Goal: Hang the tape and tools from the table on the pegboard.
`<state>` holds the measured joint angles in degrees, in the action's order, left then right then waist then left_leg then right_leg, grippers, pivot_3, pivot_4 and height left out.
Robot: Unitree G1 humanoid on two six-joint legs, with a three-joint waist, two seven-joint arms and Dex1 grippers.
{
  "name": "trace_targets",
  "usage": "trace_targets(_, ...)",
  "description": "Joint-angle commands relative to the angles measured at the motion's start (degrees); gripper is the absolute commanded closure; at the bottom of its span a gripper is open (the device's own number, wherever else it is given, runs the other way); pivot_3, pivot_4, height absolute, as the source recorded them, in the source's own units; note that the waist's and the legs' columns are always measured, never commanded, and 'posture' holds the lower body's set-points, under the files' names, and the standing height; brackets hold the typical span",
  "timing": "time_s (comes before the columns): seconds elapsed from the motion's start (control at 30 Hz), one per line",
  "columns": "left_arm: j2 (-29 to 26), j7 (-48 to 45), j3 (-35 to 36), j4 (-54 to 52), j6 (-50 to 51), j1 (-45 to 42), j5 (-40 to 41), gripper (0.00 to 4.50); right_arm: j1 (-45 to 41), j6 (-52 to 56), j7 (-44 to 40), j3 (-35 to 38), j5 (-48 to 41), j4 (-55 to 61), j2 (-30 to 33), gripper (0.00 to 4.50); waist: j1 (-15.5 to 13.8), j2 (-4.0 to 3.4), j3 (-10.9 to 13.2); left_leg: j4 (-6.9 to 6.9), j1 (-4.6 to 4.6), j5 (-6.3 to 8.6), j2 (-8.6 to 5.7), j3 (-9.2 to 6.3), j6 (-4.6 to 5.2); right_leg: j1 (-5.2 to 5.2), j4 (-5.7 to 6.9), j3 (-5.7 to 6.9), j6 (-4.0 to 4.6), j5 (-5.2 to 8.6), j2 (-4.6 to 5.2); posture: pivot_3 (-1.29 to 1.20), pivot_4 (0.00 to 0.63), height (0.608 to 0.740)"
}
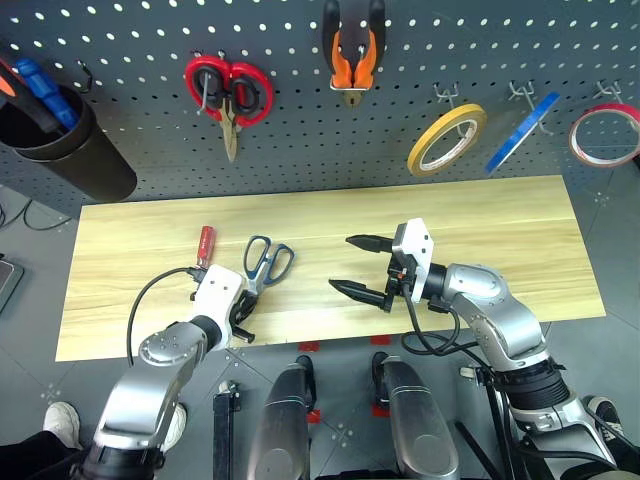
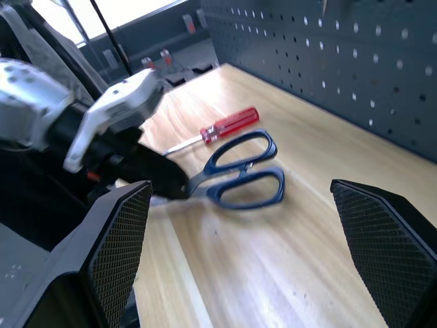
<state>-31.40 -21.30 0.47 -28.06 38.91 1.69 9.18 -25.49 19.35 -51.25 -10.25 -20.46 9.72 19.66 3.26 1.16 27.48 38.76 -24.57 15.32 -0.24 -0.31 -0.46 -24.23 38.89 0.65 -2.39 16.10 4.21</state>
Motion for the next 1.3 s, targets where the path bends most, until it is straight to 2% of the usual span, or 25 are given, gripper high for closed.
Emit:
trace_targets(0.03, -0.62, 0.93, -1.24, -9.30, -3.90, 2.95, -3.09, 3.88, 0.91, 0.52, -0.91, 2.95, -5.82, 7.40, 0.08, 0.00, -0.03, 0.05, -0.11, 0.00, -0.03, 0.00, -0.01, -0.05, -0.01, 0.00, 0.00, 0.04, 0.00, 0.00, 0.00, -0.12, 0.409, 0.740)
trace_targets(0.37, 1.34, 6.67, -1.26, -17.97, -14.71, 6.27, -12.73, 3.88, 1.42, 0.25, 3.70, 6.13, -9.89, 13.01, -1.45, 0.00, -0.01, 0.18, -3.73, 0.01, -0.32, -0.06, -0.08, -0.30, -0.11, -0.09, -0.12, 0.29, 0.00, 0.00, -0.02, -0.12, 0.269, 0.740)
trace_targets(0.5, 3.05, 7.85, -1.04, -16.78, -19.77, 2.23, -14.61, 3.88, 0.67, -1.68, 4.88, 6.09, -8.73, 12.05, -2.36, 0.00, -0.13, 0.26, -5.76, 0.02, -0.31, -0.11, -0.10, -0.39, -0.18, -0.08, -0.02, 0.37, 0.00, 0.00, -0.05, -0.12, 0.237, 0.740)
trace_targets(0.63, 6.98, 10.42, 1.73, -13.72, -19.80, -2.08, -13.90, 3.88, -0.32, -4.13, 5.09, 5.65, -7.19, 10.03, -3.23, 0.00, -0.33, 0.36, -7.79, 0.04, -0.30, -0.16, -0.13, -0.47, -0.24, -0.03, 0.01, 0.42, 0.02, -0.04, -0.10, -0.12, 0.206, 0.740)
trace_targets(0.9, 9.08, 10.16, 3.86, -8.02, -20.83, -7.38, -13.12, 3.88, -1.78, -7.29, 4.99, 5.28, -5.49, 6.83, -3.67, 0.00, -0.22, 0.72, -10.31, 0.08, -0.29, -0.17, -0.14, -0.44, -0.24, 0.00, -0.04, 0.40, 0.02, -0.04, -0.17, -0.12, 0.185, 0.740)
trace_targets(1.3, 10.22, 7.93, 4.01, -2.85, -21.23, -9.62, -10.72, 3.88, -2.82, -7.78, 6.36, 5.44, -4.98, 5.78, -3.86, 0.00, -0.28, 0.77, -11.71, 0.16, -0.27, -0.17, -0.14, -0.45, -0.23, 0.04, 0.01, 0.32, 0.02, -0.04, -0.17, -0.12, 0.180, 0.740)
